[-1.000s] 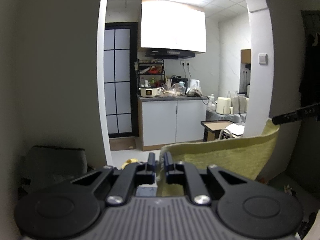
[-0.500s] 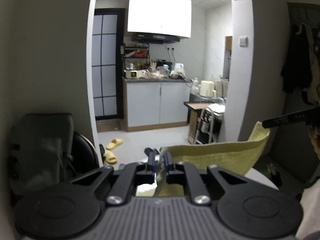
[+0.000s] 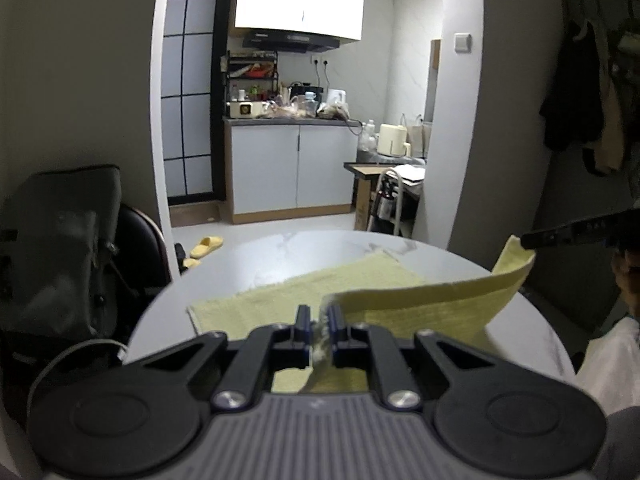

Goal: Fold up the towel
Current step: 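Hold the towel spread between both grippers and lower it onto the table, then lay the towel flat and open both grippers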

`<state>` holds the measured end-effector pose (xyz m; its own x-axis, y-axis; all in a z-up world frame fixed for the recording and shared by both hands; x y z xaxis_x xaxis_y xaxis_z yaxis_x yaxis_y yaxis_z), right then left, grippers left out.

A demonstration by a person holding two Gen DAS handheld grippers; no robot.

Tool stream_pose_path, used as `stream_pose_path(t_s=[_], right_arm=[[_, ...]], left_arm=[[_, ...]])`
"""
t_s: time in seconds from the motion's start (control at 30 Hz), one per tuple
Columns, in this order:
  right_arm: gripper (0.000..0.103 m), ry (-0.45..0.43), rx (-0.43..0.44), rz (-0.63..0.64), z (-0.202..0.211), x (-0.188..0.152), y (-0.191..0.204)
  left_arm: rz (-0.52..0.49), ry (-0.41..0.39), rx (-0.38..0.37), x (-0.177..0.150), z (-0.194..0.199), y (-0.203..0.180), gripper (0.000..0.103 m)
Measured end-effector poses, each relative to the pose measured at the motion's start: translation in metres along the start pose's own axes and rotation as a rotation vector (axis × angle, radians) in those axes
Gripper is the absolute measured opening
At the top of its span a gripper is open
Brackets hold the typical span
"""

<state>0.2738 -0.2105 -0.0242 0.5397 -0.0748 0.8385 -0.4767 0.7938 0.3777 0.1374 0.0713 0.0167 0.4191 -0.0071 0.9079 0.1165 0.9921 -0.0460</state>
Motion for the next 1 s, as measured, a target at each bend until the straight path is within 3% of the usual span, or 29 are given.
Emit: stream_pose_path(t_s=[0.3, 0.63, 1.0], right_arm=[[0.002, 0.006, -0.011, -0.075, 0.011, -0.047, -0.017], [0.002, 0.020, -0.008, -0.101, 0.021, -0.085, -0.027], [0.004, 0.047, -0.036, -0.037, 0.027, -0.105, -0.032]], left_arm=[[0.023, 0.043, -0.024, -0.034, 0.000, -0.007, 0.009], [-0.110, 0.168, -0.116, -0.060, 0.004, -0.022, 0.009], [-0.155, 0.247, -0.118, -0.075, -0.006, -0.031, 0.012]])
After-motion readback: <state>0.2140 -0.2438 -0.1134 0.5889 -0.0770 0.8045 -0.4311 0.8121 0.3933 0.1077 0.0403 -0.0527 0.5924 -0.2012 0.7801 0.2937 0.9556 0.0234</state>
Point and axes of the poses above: each gripper's, at about its wrist camera, not at the fingertips, and z roughly against the way its jaws point, y to its left, x to its top, the point moved 6 cm from there along -z, roughly the way its jaws point, and after that the axes turned 5 degrees about -y, right-handed, at the moved point
